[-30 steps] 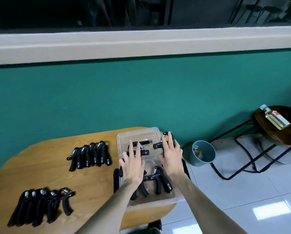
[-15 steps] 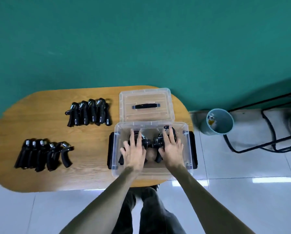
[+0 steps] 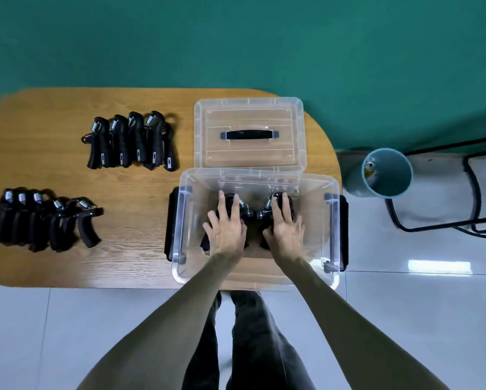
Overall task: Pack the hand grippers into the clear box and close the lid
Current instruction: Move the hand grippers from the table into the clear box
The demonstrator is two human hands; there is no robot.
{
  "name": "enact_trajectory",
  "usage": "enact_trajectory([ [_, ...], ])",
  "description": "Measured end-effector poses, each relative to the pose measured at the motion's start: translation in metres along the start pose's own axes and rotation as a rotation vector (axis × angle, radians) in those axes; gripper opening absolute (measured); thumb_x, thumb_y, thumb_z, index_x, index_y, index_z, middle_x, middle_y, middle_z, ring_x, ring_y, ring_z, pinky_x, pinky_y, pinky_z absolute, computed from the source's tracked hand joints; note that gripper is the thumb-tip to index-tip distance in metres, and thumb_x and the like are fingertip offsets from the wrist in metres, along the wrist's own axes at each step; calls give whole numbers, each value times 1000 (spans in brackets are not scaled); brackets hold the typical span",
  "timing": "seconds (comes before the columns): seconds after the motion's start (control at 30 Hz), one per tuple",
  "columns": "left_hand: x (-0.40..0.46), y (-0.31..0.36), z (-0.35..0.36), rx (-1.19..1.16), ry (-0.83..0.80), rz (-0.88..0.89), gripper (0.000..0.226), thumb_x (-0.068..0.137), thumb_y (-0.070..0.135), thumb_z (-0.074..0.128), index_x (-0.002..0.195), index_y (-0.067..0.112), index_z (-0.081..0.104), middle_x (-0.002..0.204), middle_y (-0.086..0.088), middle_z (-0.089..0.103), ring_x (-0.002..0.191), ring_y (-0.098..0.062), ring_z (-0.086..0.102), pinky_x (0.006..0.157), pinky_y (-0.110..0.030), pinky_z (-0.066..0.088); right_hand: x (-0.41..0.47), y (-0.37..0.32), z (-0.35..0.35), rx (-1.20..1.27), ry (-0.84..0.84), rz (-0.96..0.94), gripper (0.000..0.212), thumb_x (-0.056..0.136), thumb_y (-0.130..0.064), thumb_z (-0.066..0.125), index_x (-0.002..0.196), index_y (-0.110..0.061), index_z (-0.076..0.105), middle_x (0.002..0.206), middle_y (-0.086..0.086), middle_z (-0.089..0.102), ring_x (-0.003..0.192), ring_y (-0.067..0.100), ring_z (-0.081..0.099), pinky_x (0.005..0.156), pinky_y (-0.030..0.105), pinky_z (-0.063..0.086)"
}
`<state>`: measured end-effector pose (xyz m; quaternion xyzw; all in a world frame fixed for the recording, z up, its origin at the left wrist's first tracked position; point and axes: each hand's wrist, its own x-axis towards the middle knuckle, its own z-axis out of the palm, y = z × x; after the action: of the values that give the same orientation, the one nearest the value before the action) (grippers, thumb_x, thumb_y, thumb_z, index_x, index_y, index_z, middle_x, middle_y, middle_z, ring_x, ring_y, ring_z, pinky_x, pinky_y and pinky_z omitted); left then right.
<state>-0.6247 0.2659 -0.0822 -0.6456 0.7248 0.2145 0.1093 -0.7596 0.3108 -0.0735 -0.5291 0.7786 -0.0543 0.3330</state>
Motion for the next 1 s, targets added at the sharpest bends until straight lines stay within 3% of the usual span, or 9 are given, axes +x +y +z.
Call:
enact_trajectory([
  [0.23,13,-6,21,-20,-9,2,71,101,24,46,160,27,5,167,-11,-10,120,-34,34,99,-50,32,11,9,26,-48,22,-16,81,92,-11,51,157,-23,5,165,1,-14,138,43,19,105,63,31],
  [0.37,15,-1,29,34,15,1,76,102,22,47,160,26,-2,166,-15,-13,117,-35,37,94,-50,36,15,17,34,-65,72,-48,97,81,9,57,156,-19,3,165,3,-12,145,44,11,109,63,33],
  [0.6,16,-3,34,114,11,24,78,105,30,40,156,25,-19,164,-18,-21,109,-33,39,89,-48,40,16,13,39,-134,36,-16,109,75,21,50,155,-15,-14,162,6,-27,148,45,-11,119,52,16],
  [0.77,16,-2,31,90,-20,5,94,101,24,52,152,28,-27,161,-16,-31,112,-32,38,91,-49,40,17,12,35,-142,12,12,108,80,18,53,155,-15,-18,161,4,-29,148,40,-16,118,46,23],
  [0.9,10,3,12,62,-17,-30,71,103,51,32,160,25,-2,166,-15,-15,125,-34,39,98,-53,38,17,0,29,-239,16,64,84,97,-22,57,158,-16,1,165,14,-6,150,42,-6,119,58,18],
  [1.0,5,1,-19,87,25,-26,63,104,49,28,159,22,13,166,-14,12,126,-33,41,101,-51,34,17,-27,11,-262,121,59,62,95,-33,58,150,-16,36,152,25,37,142,46,29,111,59,30],
])
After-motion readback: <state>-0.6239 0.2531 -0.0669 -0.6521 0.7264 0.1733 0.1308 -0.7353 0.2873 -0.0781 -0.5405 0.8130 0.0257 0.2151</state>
